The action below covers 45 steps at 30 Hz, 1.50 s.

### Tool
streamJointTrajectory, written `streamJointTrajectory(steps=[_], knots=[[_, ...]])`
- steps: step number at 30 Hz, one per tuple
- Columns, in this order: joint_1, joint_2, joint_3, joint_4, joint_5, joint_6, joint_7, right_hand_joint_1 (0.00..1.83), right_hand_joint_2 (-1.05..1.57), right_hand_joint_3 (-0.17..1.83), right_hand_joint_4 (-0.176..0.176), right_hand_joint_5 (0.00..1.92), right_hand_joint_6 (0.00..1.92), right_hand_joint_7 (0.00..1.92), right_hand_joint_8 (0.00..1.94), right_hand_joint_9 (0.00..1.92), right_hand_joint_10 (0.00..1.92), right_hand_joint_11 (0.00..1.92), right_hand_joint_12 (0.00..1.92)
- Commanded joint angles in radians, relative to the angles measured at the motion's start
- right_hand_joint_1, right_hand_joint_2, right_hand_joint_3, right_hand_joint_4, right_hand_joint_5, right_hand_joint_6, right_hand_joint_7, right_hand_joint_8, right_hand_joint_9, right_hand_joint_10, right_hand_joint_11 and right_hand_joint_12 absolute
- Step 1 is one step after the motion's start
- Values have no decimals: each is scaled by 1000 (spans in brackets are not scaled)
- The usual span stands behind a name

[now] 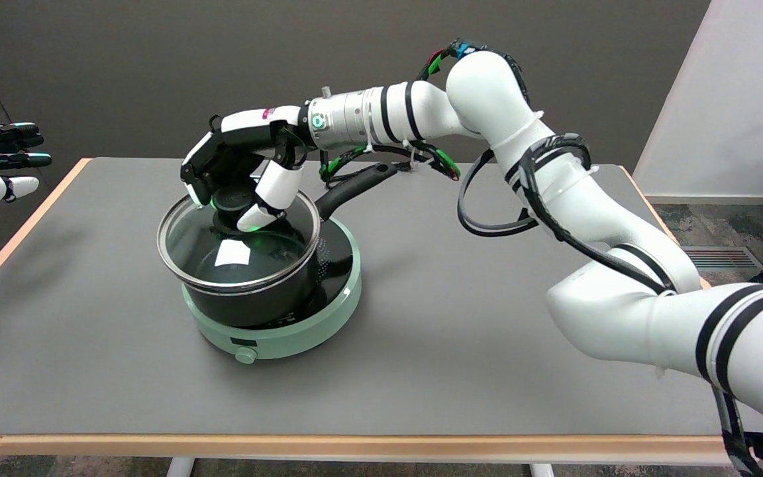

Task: Place the pot lid onto the pot.

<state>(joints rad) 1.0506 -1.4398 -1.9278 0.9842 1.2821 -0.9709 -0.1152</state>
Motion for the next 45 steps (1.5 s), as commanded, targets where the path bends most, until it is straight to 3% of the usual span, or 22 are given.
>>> streamJointTrajectory(steps=[1, 10, 12, 13, 30, 32, 33, 45], knots=[[43, -47, -3, -117, -18, 41, -26, 1513, 748, 982, 170, 664, 1259, 831, 1535, 726, 1872, 609, 1921], [39, -58, -3, -117, -38, 47, -26, 1513, 746, 987, 168, 665, 1262, 828, 1537, 730, 1876, 610, 1921], [97, -84, -92, -39, -21, -6, -21, 1513, 746, 988, 168, 665, 1263, 827, 1537, 730, 1877, 610, 1921], [36, -59, -4, -118, -38, 47, -26, 1513, 746, 988, 168, 665, 1265, 827, 1538, 729, 1878, 610, 1921], [18, -51, 7, -126, -35, 43, -27, 1512, 750, 983, 167, 664, 1268, 824, 1540, 727, 1879, 607, 1921], [83, -79, -92, -37, -16, -17, -21, 1512, 751, 981, 166, 664, 1268, 824, 1539, 726, 1878, 607, 1921], [22, -52, -1, -118, -33, 37, -26, 1512, 751, 981, 166, 664, 1269, 824, 1539, 726, 1879, 606, 1921], [14, -45, 5, -112, -29, 39, -27, 1509, 765, 963, 162, 654, 1286, 820, 1544, 706, 1883, 599, 1921]])
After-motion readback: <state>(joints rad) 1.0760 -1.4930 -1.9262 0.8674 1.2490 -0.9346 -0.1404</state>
